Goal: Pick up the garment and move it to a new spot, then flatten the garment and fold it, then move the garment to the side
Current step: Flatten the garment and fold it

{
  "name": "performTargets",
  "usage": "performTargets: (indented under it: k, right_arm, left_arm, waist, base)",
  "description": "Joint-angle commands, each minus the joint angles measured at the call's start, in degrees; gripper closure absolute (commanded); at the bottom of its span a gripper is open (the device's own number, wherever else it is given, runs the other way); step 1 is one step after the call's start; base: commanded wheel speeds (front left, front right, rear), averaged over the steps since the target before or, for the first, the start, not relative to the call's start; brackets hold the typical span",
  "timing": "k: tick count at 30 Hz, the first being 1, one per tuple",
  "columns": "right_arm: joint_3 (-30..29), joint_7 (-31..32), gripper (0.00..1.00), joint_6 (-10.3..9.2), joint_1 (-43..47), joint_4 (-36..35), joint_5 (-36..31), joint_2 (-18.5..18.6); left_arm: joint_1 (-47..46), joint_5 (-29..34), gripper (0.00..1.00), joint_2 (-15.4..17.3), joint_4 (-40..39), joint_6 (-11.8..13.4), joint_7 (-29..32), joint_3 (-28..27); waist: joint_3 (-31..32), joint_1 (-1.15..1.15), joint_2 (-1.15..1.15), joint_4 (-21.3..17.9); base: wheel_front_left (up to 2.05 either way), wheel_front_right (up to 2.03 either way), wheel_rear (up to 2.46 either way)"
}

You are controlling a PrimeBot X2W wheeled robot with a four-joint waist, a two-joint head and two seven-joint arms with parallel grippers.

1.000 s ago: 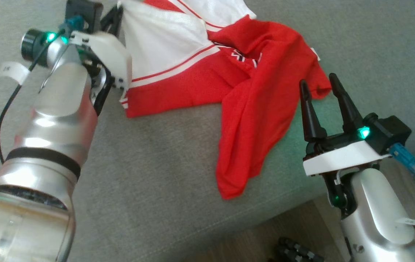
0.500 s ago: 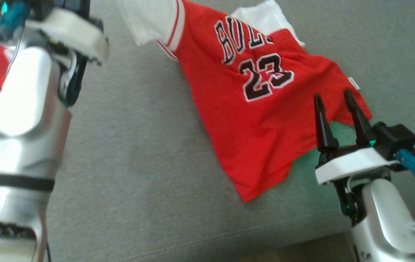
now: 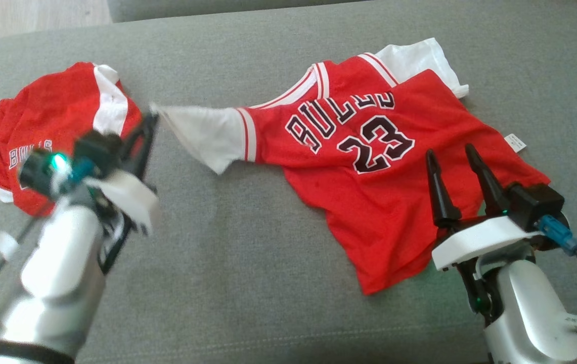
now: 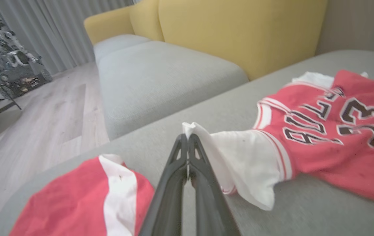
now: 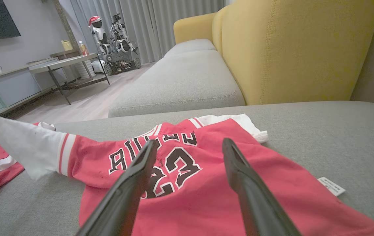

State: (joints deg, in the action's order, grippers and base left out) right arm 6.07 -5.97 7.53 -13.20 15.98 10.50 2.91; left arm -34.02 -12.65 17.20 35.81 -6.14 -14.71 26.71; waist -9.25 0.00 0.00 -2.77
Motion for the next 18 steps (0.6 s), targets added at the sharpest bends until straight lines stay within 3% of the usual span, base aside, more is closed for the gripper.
performTargets:
  k: [1,6,7,8,13,18]
  right_arm:
    - [1.45,0.03,0.0,-0.04,-0.05,-1.63,-0.09,-0.02]
    - [1.63,0.61,0.0,-0.04,0.35,-1.45,0.08,0.14]
    - [1.58,0.72,0.0,-0.04,0.43,-1.43,0.1,0.2]
    - [1.51,0.8,0.0,-0.04,0.54,-1.42,0.1,0.26]
    - [2.04,1.36,0.0,-0.04,1.67,-1.78,0.38,0.25]
    - [6.15,2.7,0.0,-0.04,4.49,-3.29,2.17,1.04]
  left_arm:
    - [-1.58,0.4,1.0,1.95,-1.22,-0.15,-0.29,-1.56]
    - [2.68,0.83,1.0,1.34,0.98,-0.36,-0.29,0.95]
    - [3.11,0.6,0.65,1.08,1.29,-0.13,-0.29,0.89]
    - [3.4,0.26,0.0,0.78,1.14,0.47,-0.29,0.44]
    - [5.51,-2.13,0.0,-0.54,-3.15,3.69,-0.29,-3.83]
    - [10.84,-4.53,0.0,-2.51,-10.54,5.89,-0.29,-8.76]
  waist:
    - [0.15,0.0,0.0,0.02]
    - [0.68,0.0,0.0,-0.12]
    - [0.77,0.0,0.0,-0.14]
    - [0.85,0.0,0.0,-0.15]
    - [1.37,0.0,0.0,-0.32]
    - [2.16,0.0,0.0,-1.0]
  base:
    - [0.0,0.0,0.0]
    - [0.0,0.0,0.0]
    - [0.0,0.0,0.0]
    - [0.0,0.0,0.0]
    - [0.0,0.0,0.0]
    - [0.0,0.0,0.0]
